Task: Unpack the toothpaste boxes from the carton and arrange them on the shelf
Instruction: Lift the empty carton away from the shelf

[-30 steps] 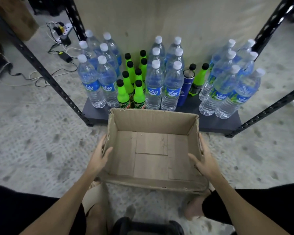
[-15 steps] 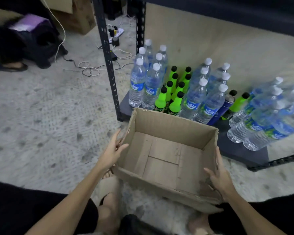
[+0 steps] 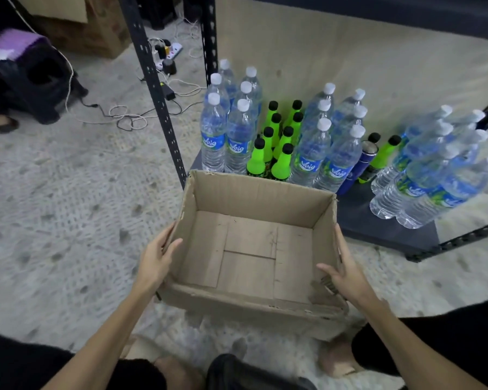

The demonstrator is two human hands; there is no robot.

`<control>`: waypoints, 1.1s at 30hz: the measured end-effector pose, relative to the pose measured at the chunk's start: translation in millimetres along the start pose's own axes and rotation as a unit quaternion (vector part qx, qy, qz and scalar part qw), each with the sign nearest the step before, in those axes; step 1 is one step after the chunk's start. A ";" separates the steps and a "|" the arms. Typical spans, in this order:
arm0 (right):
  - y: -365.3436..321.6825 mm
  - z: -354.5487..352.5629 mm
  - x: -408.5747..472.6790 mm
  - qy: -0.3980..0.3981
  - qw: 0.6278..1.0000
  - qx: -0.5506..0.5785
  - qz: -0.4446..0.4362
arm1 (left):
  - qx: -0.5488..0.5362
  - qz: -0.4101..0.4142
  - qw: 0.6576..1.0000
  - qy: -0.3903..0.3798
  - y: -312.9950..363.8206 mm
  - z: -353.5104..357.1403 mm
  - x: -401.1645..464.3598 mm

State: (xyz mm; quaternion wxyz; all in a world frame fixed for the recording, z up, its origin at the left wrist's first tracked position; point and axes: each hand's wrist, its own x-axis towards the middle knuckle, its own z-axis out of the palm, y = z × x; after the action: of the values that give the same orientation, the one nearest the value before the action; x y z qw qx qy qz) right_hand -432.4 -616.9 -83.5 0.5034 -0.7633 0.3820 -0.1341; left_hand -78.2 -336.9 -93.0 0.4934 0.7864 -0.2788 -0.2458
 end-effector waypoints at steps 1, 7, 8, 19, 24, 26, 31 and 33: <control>-4.2 7.7 3.3 -0.013 1.000 -0.001 -0.002 | -0.001 0.004 1.000 0.007 -1.3 -8.7 -4.4; -37.4 62.4 28.7 -0.078 0.996 -0.037 -0.031 | 0.017 -0.030 0.995 0.096 -17.3 -64.0 -29.3; -43.6 71.7 34.6 -0.089 0.994 -0.045 -0.036 | 0.019 -0.038 0.993 0.108 -21.1 -73.7 -34.4; -139.9 210.1 102.9 -0.210 0.961 -0.116 -0.136 | -0.028 -0.131 0.961 0.242 -68.5 -179.8 -98.7; -171.5 272.2 120.6 -0.261 0.948 -0.096 -0.153 | -0.043 -0.177 0.938 0.295 -90.0 -220.3 -110.5; -177.0 293.4 123.7 -0.272 0.945 -0.104 -0.150 | -0.033 -0.191 0.930 0.311 -97.9 -226.0 -116.2; -170.2 322.7 126.7 -0.294 0.943 -0.092 -0.125 | -0.026 -0.218 0.914 0.342 -111.5 -216.9 -122.1; -168.1 327.9 126.1 -0.289 0.944 -0.099 -0.122 | -0.019 -0.220 0.904 0.365 -114.7 -215.3 -120.2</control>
State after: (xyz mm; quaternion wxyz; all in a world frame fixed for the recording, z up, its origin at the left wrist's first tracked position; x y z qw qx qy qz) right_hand -79.1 -455.2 -109.7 0.4937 -0.8561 0.1351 0.0708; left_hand -0.3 -76.5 -99.8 0.5090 0.8527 0.1064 -0.0491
